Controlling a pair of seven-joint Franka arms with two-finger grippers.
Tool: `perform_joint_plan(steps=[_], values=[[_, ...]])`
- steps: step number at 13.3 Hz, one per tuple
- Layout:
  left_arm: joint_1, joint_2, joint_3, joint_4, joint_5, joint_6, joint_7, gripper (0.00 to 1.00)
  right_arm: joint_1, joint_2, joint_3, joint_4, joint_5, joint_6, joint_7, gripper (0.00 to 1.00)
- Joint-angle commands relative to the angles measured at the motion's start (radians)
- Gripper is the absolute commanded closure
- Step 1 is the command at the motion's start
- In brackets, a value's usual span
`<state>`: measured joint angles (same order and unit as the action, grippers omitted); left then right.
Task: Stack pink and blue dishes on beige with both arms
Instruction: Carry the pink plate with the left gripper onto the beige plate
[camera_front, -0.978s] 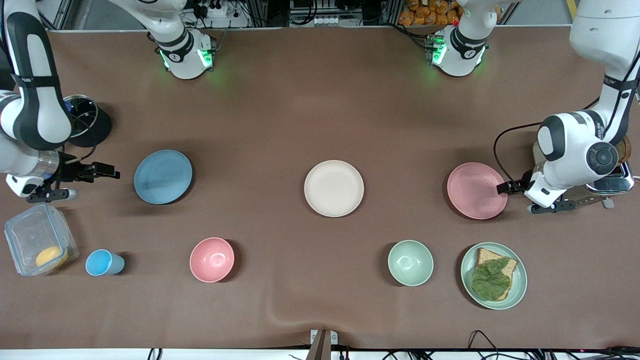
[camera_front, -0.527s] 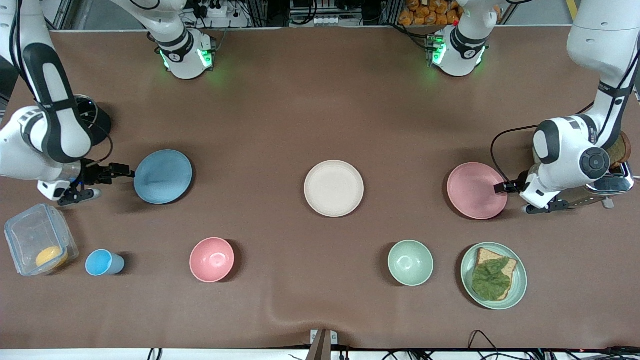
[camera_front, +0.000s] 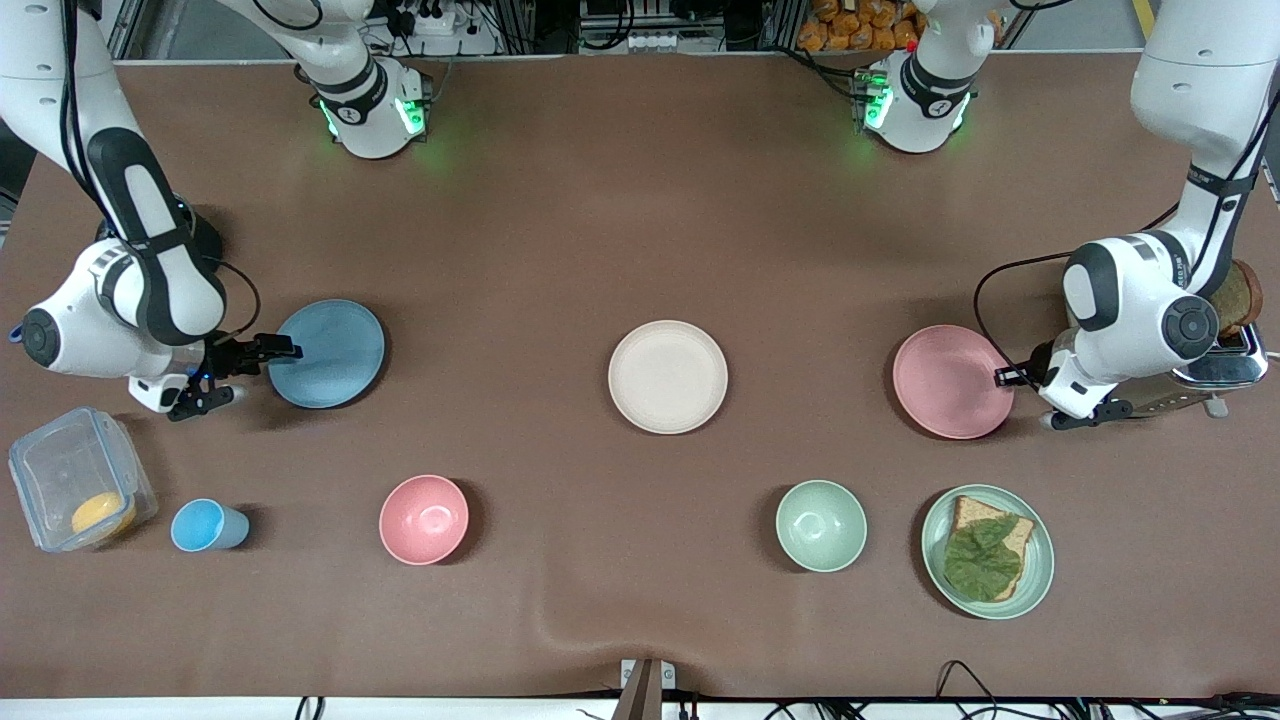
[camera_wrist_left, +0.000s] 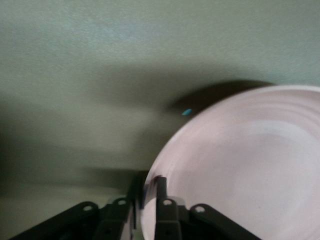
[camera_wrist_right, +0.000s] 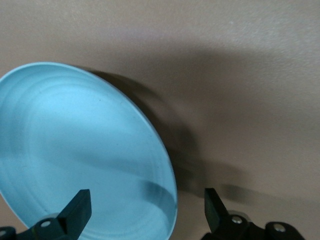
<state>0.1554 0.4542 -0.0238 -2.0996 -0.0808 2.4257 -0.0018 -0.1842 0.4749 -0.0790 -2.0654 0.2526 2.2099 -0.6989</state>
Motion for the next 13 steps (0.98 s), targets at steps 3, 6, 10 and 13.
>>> perform_joint_plan(steps=[3,6,10,13], values=[[0.007,-0.081,-0.108,0.007,-0.071,-0.060,-0.035,1.00,0.023,0.027,-0.004,0.008,0.027,0.004,-0.028,0.00],[0.001,-0.146,-0.262,0.074,-0.088,-0.195,-0.237,1.00,0.025,0.037,-0.002,0.013,0.027,0.002,-0.054,0.46],[-0.016,-0.126,-0.463,0.148,-0.088,-0.200,-0.441,1.00,0.041,0.050,-0.002,0.028,0.027,-0.009,-0.056,1.00],[-0.130,-0.051,-0.487,0.185,-0.083,-0.150,-0.530,1.00,0.043,0.053,-0.002,0.076,0.025,-0.071,-0.053,1.00]])
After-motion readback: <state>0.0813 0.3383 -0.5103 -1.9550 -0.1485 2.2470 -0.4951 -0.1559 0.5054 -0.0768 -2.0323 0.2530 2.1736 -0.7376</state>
